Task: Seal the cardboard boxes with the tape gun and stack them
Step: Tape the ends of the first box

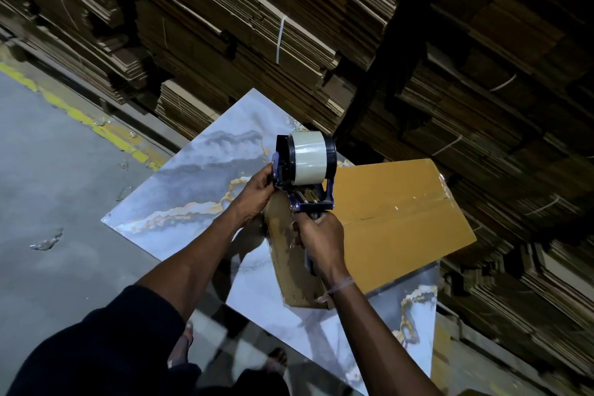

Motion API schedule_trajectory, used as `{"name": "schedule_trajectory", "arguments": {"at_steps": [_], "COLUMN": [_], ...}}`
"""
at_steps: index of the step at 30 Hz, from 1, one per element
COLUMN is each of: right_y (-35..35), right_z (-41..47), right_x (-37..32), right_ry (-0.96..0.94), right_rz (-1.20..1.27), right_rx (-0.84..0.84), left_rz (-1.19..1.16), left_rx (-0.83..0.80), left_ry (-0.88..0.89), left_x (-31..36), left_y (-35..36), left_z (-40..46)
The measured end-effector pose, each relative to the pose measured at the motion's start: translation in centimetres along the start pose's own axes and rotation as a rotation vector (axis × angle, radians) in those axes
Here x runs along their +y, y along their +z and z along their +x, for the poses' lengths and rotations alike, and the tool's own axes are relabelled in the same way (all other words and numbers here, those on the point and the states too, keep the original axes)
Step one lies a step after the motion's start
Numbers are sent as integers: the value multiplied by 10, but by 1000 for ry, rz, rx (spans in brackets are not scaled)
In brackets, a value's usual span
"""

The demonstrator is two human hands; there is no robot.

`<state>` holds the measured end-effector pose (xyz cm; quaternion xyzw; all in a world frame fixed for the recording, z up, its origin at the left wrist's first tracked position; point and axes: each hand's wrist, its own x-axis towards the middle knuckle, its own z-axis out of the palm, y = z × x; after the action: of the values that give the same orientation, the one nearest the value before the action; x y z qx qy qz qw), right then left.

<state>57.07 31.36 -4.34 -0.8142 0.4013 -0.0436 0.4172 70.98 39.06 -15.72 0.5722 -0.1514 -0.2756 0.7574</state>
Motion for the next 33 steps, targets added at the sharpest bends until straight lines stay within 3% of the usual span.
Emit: {"name": "schedule_trajectory", "arguments": {"at_steps": [11,26,33], "right_y": [-8,-20,-29], "right_z": [0,-5,-4], "right_x": [7,14,23], "right_ry": [1,-16,19], "right_rz": [40,-14,36], "right_rx": [-72,-85,-93], "left_rz": [348,513,454], "left_rx": [-4,-32,-26], "left_ry": [95,168,190], "left_x": [-29,-39,-40], "left_y": [8,15,27], "left_z": [7,8,5]}}
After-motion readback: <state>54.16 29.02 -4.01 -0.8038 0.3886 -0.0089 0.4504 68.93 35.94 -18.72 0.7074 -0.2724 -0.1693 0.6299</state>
